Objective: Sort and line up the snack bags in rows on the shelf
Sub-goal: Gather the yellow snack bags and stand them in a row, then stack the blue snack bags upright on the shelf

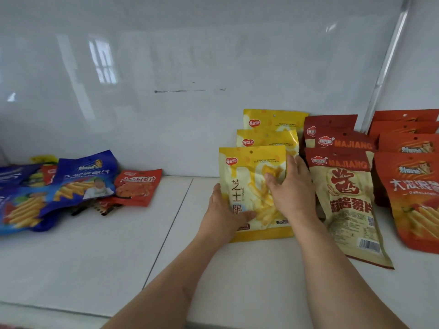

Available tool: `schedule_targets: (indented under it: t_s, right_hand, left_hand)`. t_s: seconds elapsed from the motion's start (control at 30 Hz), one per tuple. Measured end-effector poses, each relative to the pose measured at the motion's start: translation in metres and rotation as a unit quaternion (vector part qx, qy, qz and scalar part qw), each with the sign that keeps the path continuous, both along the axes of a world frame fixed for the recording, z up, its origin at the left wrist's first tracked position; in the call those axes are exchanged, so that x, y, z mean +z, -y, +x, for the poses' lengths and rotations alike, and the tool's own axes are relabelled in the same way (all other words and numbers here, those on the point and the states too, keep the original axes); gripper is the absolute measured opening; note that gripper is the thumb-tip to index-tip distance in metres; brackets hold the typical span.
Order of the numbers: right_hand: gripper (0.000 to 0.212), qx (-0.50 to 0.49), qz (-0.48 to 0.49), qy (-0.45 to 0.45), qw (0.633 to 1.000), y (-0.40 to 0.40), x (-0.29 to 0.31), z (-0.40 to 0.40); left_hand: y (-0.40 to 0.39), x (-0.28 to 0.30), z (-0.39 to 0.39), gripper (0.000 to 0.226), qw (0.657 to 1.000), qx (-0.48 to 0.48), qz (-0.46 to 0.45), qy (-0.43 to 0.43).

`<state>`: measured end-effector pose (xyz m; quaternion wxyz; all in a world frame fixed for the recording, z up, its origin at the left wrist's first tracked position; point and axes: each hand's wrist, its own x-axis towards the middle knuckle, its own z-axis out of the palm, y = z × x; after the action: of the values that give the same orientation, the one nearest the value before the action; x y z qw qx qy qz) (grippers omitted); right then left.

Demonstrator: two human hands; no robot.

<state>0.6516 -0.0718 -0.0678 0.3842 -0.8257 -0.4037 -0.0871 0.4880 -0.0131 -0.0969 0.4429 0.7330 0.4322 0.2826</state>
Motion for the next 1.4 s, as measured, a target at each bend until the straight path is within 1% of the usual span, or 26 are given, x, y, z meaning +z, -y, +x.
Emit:
schedule_targets:
  t_s: [0.07, 0.13, 0.2, 0.27, 0.33, 0.4, 0.57, 0.67, 0.77, 0.9, 1.0, 1.07, 1.13, 1.2, 1.3, 1.33, 1.4]
  right_hand:
    - [0.073, 0.001, -0.003, 0.035, 0.999, 0.000, 0.004, -0.005]
    - [0.066, 0.004, -0.010, 0.079, 0.997, -0.002, 0.006, -0.011]
    - [0.056, 0.012, -0.013, 0.127, 0.992, -0.007, 0.007, -0.019]
    - [0.044, 0.034, -0.010, 0.186, 0.982, -0.013, 0.006, -0.030]
    - [0.030, 0.062, 0.009, 0.247, 0.967, -0.022, 0.001, -0.044]
    - [0.019, 0.082, 0.029, 0.285, 0.955, -0.031, -0.002, -0.061]
    - [0.020, 0.121, 0.059, 0.302, 0.944, -0.060, 0.001, -0.109]
    - [0.021, 0.154, 0.048, 0.303, 0.939, -0.080, 0.004, -0.144]
    - [0.023, 0.182, 0.008, 0.281, 0.942, -0.105, 0.006, -0.184]
    - [0.022, 0.210, -0.059, 0.248, 0.944, -0.137, 0.010, -0.236]
    - [0.030, 0.231, -0.095, 0.208, 0.946, -0.161, 0.014, -0.273]
    - [0.030, 0.238, -0.100, 0.162, 0.952, -0.177, 0.015, -0.294]
    - [0.029, 0.244, -0.102, 0.096, 0.960, -0.191, 0.015, -0.310]
    - [0.031, 0.248, -0.110, 0.024, 0.962, -0.204, 0.018, -0.323]
    - [0.038, 0.242, -0.129, -0.034, 0.961, -0.229, 0.018, -0.334]
    - [0.040, 0.234, -0.135, -0.043, 0.962, -0.239, 0.017, -0.337]
    - [0.052, 0.217, -0.152, -0.071, 0.962, -0.257, 0.014, -0.342]
  left_hand:
    - [0.000, 0.003, -0.008, 0.114, 1.000, 0.010, -0.004, -0.008]
    - [-0.004, 0.004, -0.018, 0.103, 0.999, 0.025, 0.015, -0.024]
    - [-0.008, 0.007, -0.030, 0.080, 0.995, 0.040, 0.067, -0.067]
    - [-0.014, 0.012, -0.046, 0.061, 0.982, 0.052, 0.133, -0.122]
    - [-0.021, 0.015, -0.065, 0.050, 0.962, 0.068, 0.198, -0.174]
    - [-0.029, 0.019, -0.086, 0.045, 0.941, 0.079, 0.249, -0.215]
    - [-0.054, 0.027, -0.141, 0.041, 0.907, 0.093, 0.316, -0.263]
    - [-0.070, 0.030, -0.172, 0.036, 0.892, 0.100, 0.338, -0.284]
    - [-0.088, 0.031, -0.205, 0.030, 0.886, 0.111, 0.349, -0.285]
    - [-0.117, 0.032, -0.247, 0.033, 0.882, 0.132, 0.354, -0.283]
    - [-0.134, 0.035, -0.275, 0.033, 0.895, 0.140, 0.335, -0.259]
    - [-0.144, 0.039, -0.293, 0.034, 0.901, 0.151, 0.318, -0.253]
    - [-0.152, 0.041, -0.309, 0.035, 0.908, 0.177, 0.288, -0.248]
    - [-0.161, 0.039, -0.323, 0.035, 0.916, 0.223, 0.240, -0.232]
    - [-0.169, 0.031, -0.339, 0.037, 0.927, 0.296, 0.148, -0.179]
    - [-0.169, 0.027, -0.344, 0.040, 0.924, 0.312, 0.132, -0.175]
    - [-0.169, 0.018, -0.351, 0.050, 0.908, 0.335, 0.136, -0.213]
